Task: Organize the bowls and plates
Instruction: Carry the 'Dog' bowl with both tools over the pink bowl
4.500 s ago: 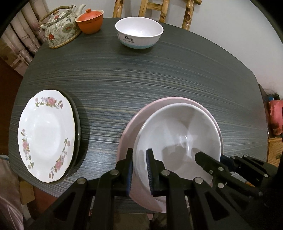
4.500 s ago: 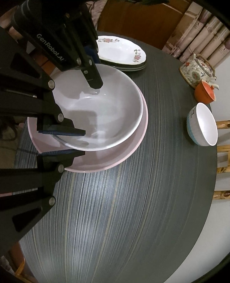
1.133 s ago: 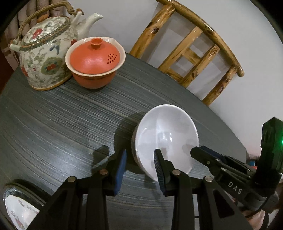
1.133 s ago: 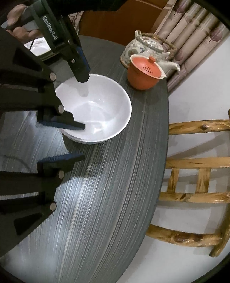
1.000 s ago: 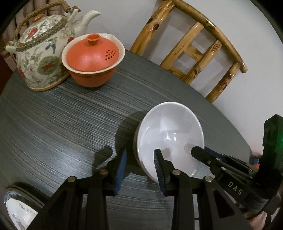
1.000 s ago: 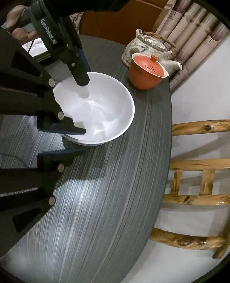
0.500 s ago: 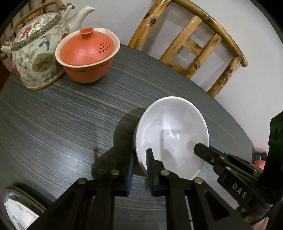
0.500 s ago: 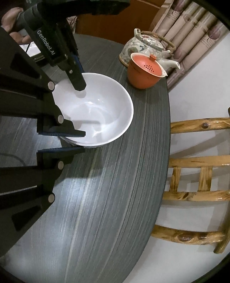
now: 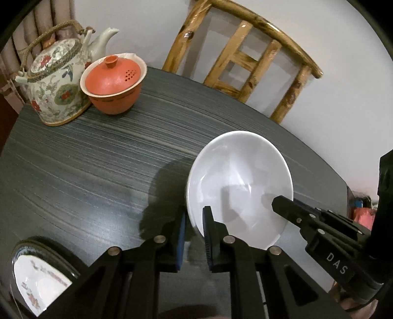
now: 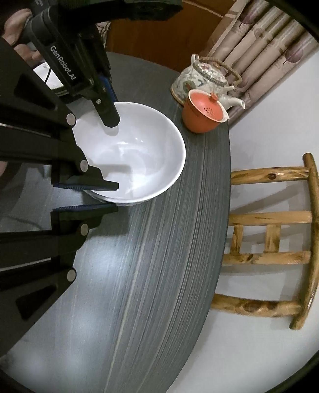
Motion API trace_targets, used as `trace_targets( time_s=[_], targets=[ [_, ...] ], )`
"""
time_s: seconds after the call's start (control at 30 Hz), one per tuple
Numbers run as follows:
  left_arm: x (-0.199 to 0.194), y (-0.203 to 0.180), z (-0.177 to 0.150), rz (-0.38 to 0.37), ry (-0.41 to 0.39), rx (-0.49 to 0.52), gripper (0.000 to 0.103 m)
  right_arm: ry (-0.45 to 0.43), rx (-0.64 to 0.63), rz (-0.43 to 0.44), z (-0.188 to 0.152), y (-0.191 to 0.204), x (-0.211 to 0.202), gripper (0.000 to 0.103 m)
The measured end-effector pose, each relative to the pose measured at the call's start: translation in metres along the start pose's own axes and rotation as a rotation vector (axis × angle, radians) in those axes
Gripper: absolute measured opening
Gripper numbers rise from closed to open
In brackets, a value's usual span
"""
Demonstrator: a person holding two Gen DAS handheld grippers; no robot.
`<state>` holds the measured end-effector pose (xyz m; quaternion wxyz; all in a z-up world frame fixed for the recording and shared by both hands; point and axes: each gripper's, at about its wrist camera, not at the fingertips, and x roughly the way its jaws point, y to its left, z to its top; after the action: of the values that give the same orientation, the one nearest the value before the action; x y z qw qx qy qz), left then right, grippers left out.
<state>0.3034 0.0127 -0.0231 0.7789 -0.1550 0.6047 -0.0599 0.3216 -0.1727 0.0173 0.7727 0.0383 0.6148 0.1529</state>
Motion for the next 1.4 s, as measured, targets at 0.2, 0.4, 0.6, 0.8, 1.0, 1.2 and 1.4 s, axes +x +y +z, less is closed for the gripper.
trace_targets(
  time_s=[0.2,0.4,0.6,0.8,1.0,1.2,1.4],
  targets=[
    [-0.018,-0.009,-0.017,-0.007,-0.005,0.027,0.013,-0.019,0.003,-0.015,-0.022,0.000,-0.029,0.011],
    [-0.037,-0.018,-0.039,-0.015,-0.011,0.049,0.013,-0.036,0.003,-0.032,-0.043,0.003,-0.053,0.011],
    [-0.058,-0.027,-0.066,-0.014,-0.018,0.066,0.013,-0.047,0.001,-0.040,-0.069,0.007,-0.076,0.011],
    [-0.073,-0.030,-0.092,-0.016,-0.015,0.076,0.013,-0.050,0.003,-0.043,-0.097,0.015,-0.092,0.011],
    [-0.087,-0.031,-0.115,-0.008,-0.016,0.086,0.013,-0.051,-0.001,-0.043,-0.121,0.025,-0.103,0.011],
    [-0.097,-0.026,-0.136,0.000,-0.014,0.089,0.013,-0.047,-0.007,-0.042,-0.144,0.037,-0.110,0.012],
    [-0.107,-0.018,-0.157,0.002,-0.015,0.080,0.013,-0.051,-0.027,-0.049,-0.167,0.052,-0.119,0.012]
  ],
)
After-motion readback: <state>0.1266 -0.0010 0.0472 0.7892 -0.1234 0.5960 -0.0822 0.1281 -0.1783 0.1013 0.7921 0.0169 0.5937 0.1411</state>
